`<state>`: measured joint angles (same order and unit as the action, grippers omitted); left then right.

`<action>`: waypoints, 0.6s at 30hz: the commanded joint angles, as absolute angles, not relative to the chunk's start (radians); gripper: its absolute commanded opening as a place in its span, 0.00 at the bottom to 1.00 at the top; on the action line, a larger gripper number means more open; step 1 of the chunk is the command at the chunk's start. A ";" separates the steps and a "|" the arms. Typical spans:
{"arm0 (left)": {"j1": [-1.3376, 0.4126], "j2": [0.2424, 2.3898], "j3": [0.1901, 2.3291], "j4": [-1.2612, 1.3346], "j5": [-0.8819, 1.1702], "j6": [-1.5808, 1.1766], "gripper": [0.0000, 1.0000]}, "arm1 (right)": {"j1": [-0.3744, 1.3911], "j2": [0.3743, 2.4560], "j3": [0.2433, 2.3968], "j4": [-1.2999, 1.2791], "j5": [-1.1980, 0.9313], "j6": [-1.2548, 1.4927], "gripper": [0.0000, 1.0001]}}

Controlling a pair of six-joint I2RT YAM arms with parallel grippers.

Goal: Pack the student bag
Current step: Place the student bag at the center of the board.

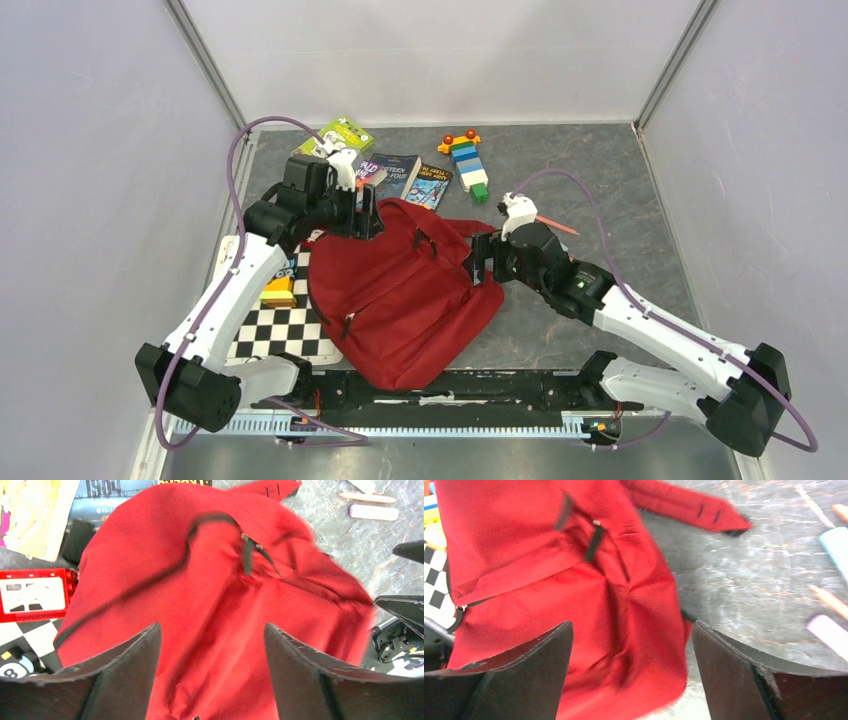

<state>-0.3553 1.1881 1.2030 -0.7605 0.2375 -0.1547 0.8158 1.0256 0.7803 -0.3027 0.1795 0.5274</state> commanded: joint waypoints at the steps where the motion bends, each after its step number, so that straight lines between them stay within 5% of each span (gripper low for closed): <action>1: -0.361 1.184 1.258 -0.628 0.225 -0.095 0.87 | 0.814 0.951 0.841 -0.363 0.372 0.430 0.96; 8: -0.420 1.099 1.140 -0.332 0.314 -0.105 1.00 | 0.815 0.854 0.780 -0.322 0.455 0.372 0.98; 18: -0.519 1.438 1.152 -0.314 0.264 -0.337 0.81 | 0.815 0.885 0.659 -0.153 0.313 0.547 0.97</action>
<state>-0.4805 1.3582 1.1515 -0.3573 0.3134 -0.2184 0.8158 0.8730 0.7086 -0.2729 0.3744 0.4572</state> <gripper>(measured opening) 0.842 0.976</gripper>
